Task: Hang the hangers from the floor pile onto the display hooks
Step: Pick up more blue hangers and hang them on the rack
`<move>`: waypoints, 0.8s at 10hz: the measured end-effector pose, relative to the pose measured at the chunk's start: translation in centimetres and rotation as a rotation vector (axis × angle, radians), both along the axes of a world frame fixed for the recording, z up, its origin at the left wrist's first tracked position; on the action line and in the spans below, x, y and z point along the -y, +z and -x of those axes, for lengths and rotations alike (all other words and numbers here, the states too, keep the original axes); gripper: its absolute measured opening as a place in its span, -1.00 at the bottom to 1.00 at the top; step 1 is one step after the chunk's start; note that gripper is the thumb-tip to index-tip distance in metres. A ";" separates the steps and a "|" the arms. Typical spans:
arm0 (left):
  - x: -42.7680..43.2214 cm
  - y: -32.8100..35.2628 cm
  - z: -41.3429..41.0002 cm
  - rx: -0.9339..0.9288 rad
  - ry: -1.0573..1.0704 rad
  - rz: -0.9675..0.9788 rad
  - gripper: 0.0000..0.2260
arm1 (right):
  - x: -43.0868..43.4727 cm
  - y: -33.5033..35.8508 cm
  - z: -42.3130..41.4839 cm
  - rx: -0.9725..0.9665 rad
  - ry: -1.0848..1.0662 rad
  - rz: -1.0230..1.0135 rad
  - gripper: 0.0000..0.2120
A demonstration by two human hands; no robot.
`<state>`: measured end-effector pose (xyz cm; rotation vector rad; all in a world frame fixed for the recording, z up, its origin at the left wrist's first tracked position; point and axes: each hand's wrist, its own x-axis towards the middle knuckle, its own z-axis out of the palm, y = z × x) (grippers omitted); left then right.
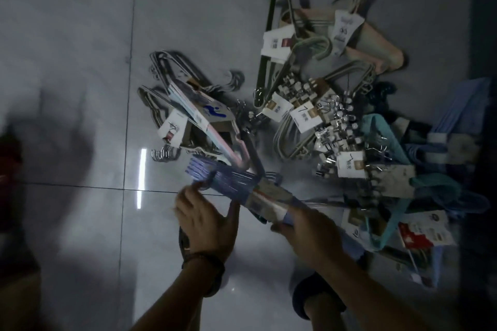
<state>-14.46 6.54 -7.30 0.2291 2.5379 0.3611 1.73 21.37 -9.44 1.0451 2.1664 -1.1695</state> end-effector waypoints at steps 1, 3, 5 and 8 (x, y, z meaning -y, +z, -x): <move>-1.2 1.8 -1.2 0.548 0.578 -0.275 -0.14 | 2.8 3.1 1.0 0.107 0.018 -0.060 -0.80; -1.6 3.3 -1.7 0.774 0.902 -0.518 -0.59 | 6.4 4.4 3.2 0.121 0.141 0.080 -0.78; 3.8 2.0 -0.4 0.604 0.776 -0.366 -0.68 | 2.4 6.7 4.3 0.062 0.015 0.296 -0.76; 8.4 -3.9 4.9 0.606 0.582 -0.406 -0.68 | -0.8 -2.9 14.8 0.016 0.039 0.054 -0.73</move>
